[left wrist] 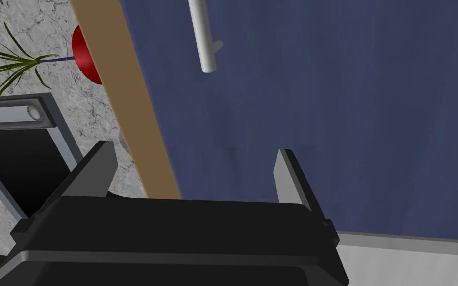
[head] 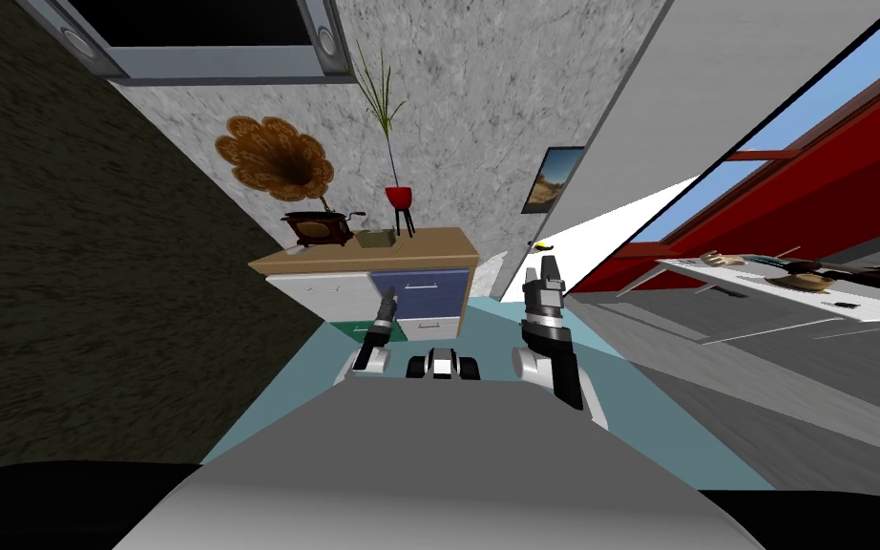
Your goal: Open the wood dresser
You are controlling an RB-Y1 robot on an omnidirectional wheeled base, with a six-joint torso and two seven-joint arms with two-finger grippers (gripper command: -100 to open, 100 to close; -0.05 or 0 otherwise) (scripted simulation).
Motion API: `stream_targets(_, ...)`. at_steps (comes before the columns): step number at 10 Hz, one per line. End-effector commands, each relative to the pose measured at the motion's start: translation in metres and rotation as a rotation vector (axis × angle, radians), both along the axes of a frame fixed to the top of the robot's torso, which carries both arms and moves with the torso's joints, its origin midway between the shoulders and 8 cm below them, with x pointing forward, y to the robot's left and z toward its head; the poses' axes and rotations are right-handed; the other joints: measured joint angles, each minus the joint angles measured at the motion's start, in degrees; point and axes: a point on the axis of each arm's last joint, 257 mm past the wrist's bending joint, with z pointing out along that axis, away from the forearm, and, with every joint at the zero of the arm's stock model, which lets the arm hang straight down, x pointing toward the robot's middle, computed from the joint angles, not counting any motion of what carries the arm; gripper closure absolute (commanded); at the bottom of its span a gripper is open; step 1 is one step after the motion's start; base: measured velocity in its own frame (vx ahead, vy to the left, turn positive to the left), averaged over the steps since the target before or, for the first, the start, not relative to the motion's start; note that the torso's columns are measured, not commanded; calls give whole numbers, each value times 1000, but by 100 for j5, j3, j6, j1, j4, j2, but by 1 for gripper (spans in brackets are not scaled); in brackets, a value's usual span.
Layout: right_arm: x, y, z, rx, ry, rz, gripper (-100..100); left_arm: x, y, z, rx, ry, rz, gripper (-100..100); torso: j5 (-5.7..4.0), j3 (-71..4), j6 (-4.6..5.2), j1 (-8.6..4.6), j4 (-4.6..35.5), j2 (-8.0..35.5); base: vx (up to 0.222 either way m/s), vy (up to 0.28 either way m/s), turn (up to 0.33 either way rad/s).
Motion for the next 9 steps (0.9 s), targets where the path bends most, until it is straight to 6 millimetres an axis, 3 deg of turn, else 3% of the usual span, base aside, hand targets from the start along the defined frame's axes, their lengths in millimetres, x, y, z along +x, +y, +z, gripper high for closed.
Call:
stream_targets(1, 0, 0, 0, 0, 0, 0, 0, 4, -6, -18, -36, 32, 15, -100, 1, 3, 0, 2, 1, 4, 15, -60, -8)
stream_targets(7, 0, 0, 0, 0, 0, 0, 0, 9, -22, -25, -137, 44, 47, -100, -3, -1, 0, -10, 0, -2, 9, -28, -5)
stream_targets(9, 0, 0, 0, 0, 0, 0, 0, 9, -22, -15, -138, 44, 52, -100, -3, -10, 0, -8, -4, -19, 82, 3, -21)
